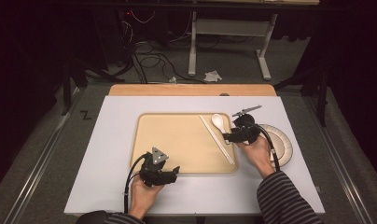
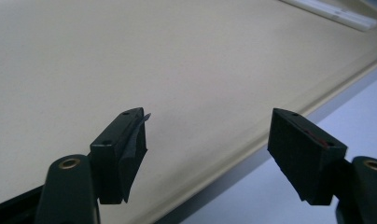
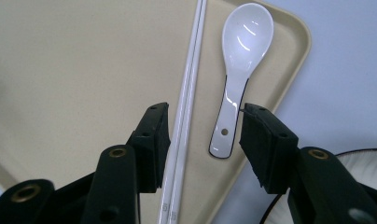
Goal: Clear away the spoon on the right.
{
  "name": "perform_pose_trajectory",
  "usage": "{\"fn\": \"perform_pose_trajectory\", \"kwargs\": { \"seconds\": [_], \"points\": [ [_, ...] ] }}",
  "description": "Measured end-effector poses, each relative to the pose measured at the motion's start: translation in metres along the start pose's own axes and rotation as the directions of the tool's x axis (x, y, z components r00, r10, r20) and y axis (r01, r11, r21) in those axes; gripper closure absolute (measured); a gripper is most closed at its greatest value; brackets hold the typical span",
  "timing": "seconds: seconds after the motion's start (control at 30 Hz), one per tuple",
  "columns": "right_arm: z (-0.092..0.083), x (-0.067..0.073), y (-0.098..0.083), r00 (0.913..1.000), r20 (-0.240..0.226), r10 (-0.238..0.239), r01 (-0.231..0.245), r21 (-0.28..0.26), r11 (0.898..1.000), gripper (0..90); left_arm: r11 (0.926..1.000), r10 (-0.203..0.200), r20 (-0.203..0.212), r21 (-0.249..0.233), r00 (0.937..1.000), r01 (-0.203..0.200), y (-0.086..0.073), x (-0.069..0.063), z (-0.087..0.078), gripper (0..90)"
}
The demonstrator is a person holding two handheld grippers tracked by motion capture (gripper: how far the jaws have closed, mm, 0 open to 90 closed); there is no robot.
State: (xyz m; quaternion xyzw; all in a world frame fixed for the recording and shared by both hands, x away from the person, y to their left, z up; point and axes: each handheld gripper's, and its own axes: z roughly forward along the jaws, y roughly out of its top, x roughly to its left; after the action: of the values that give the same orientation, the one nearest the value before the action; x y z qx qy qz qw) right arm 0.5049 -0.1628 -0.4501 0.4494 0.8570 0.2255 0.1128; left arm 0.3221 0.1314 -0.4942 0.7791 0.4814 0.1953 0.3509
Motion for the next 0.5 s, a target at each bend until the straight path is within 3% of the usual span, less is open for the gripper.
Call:
{"fn": "perform_pose_trajectory", "kwargs": {
  "seconds": [0.13, 0.33, 0.5],
  "points": [
    [-0.012, 0.001, -0.009, 0.9995, -0.032, -0.006, 0.004, -0.063, 0.998, 52.9, 1.0, 0.0, 0.013, -0.003, 0.9999, 0.0, 0.003, -0.001, 0.003, 28.6],
    [-0.025, 0.003, -0.021, 0.9979, -0.065, 0.0, -0.006, -0.095, 0.995, 51.7, 0.9999, 0.015, 0.036, -0.002, 0.9992, -0.015, 0.008, -0.004, 0.008, 28.4],
    [-0.031, 0.003, -0.032, 0.9982, -0.06, -0.001, -0.005, -0.103, 0.995, 51.0, 0.9999, 0.015, 0.079, 0.001, 0.9968, -0.015, 0.014, -0.006, 0.01, 28.6]
  ]
}}
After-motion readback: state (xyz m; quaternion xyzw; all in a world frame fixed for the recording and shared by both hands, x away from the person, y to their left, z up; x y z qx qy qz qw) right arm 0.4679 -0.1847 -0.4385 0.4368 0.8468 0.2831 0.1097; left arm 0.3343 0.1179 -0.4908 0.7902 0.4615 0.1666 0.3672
